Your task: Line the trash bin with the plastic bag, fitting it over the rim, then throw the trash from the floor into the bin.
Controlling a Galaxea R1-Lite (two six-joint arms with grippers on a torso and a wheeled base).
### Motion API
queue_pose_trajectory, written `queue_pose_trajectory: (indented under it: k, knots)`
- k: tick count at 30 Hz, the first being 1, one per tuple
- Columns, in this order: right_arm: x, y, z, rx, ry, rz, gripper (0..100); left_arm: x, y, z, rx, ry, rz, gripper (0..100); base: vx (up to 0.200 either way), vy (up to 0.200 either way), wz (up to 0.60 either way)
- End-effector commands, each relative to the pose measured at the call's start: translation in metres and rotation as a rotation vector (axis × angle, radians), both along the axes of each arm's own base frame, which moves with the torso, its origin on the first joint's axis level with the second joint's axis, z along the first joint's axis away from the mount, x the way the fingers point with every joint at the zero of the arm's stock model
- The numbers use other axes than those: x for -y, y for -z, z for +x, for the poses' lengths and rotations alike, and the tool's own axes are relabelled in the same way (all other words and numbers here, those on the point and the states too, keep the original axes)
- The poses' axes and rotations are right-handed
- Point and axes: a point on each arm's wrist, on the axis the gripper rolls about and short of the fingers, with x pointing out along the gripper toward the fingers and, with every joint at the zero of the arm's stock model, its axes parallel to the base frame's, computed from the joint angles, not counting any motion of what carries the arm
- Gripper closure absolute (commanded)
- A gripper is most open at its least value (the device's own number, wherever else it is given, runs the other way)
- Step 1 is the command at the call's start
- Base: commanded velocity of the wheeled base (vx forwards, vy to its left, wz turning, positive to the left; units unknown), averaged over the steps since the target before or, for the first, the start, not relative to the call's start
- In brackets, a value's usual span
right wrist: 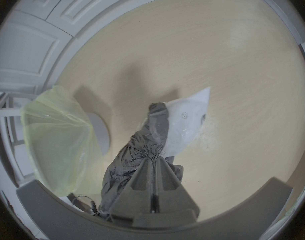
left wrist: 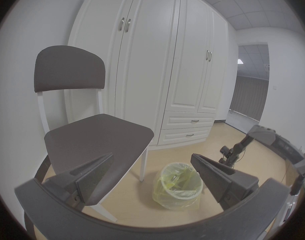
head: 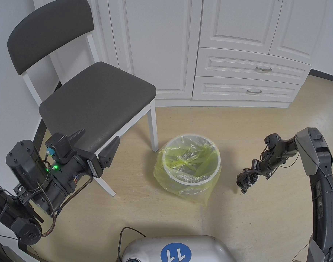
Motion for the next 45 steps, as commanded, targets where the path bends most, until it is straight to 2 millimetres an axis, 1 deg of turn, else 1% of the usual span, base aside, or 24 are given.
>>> queue_pose_trajectory:
  k: [1,4,7,11,15,16,17,18,19,20,21,23,24,25,31,34,37,38,39,41,42,44,45]
  knots:
    - [0.005,-0.047,-0.013,0.045,0.026,0.055,100,-0.004,0.003,0.004,-0.020,-0.029,0.027,0,0.000,0.000,0.00]
    - [0.004,-0.053,-0.020,0.044,0.033,0.075,100,-0.008,0.003,0.004,-0.029,-0.047,0.064,0,0.000,0.000,0.00]
    - [0.003,-0.054,-0.026,0.047,0.037,0.080,100,-0.011,0.003,0.005,-0.031,-0.070,0.088,0,0.000,0.000,0.00]
    - [0.001,-0.071,-0.044,0.102,0.032,0.085,100,-0.013,-0.005,0.002,-0.004,-0.092,0.081,0,0.000,0.000,0.00]
    - [-0.003,-0.087,-0.056,0.181,0.016,0.089,100,-0.015,-0.009,-0.002,-0.012,-0.090,0.086,0,0.000,0.000,0.00]
    - [-0.003,-0.088,-0.057,0.187,0.016,0.089,100,-0.015,-0.009,-0.003,-0.014,-0.090,0.087,0,0.000,0.000,0.00]
    - [-0.005,-0.101,-0.065,0.227,0.009,0.085,100,-0.016,-0.011,-0.005,-0.024,-0.089,0.092,0,0.000,0.000,0.00]
    - [-0.007,-0.109,-0.069,0.247,0.004,0.083,100,-0.016,-0.012,-0.006,-0.027,-0.089,0.094,0,0.000,0.000,0.00]
    - [-0.008,-0.116,-0.072,0.262,0.002,0.081,100,-0.016,-0.013,-0.006,-0.026,-0.089,0.093,0,0.000,0.000,0.00]
    - [-0.008,-0.116,-0.072,0.262,0.002,0.081,100,-0.016,-0.013,-0.006,-0.026,-0.089,0.093,0,0.000,0.000,0.00]
    - [-0.014,-0.134,-0.083,0.306,-0.014,0.079,100,-0.017,-0.015,-0.007,-0.030,-0.089,0.095,0,0.000,0.000,0.00]
    - [-0.021,-0.148,-0.092,0.340,-0.038,0.072,100,-0.018,-0.016,-0.008,-0.031,-0.092,0.096,0,0.000,0.000,0.00]
    - [-0.023,-0.151,-0.094,0.349,-0.042,0.072,100,-0.018,-0.016,-0.008,-0.033,-0.092,0.097,0,0.000,0.000,0.00]
    - [-0.027,-0.165,-0.102,0.382,-0.055,0.070,100,-0.018,-0.017,-0.008,-0.031,-0.094,0.096,0,0.000,0.000,0.00]
    - [-0.049,-0.202,-0.131,0.494,-0.117,0.067,100,-0.019,-0.019,-0.006,-0.025,-0.123,0.091,0,0.000,0.000,0.00]
    - [-0.065,-0.214,-0.143,0.540,-0.155,0.077,100,-0.023,-0.020,-0.004,-0.028,-0.147,0.093,0,0.000,0.000,0.00]
    - [-0.082,-0.221,-0.152,0.572,-0.196,0.095,100,-0.026,-0.022,-0.001,-0.026,-0.166,0.092,0,0.000,0.000,0.00]
    - [-0.084,-0.221,-0.153,0.573,-0.200,0.094,100,-0.026,-0.022,-0.001,-0.025,-0.168,0.091,0,0.000,0.000,0.00]
    - [-0.093,-0.222,-0.156,0.581,-0.216,0.092,100,-0.028,-0.022,-0.001,-0.024,-0.174,0.090,0,0.000,0.000,0.00]
    - [-0.093,-0.222,-0.156,0.581,-0.216,0.092,100,-0.028,-0.022,-0.001,-0.024,-0.174,0.090,0,0.000,0.000,0.00]
    - [-0.111,-0.220,-0.158,0.586,-0.224,0.099,100,-0.028,-0.023,0.000,-0.023,-0.177,0.089,0,0.000,0.000,0.00]
    - [-0.111,-0.220,-0.158,0.586,-0.224,0.099,100,-0.028,-0.023,0.000,-0.023,-0.177,0.089,0,0.000,0.000,0.00]
    - [-0.140,-0.213,-0.155,0.580,-0.217,0.166,100,-0.028,-0.023,0.000,-0.023,-0.177,0.089,0,0.000,0.000,0.00]
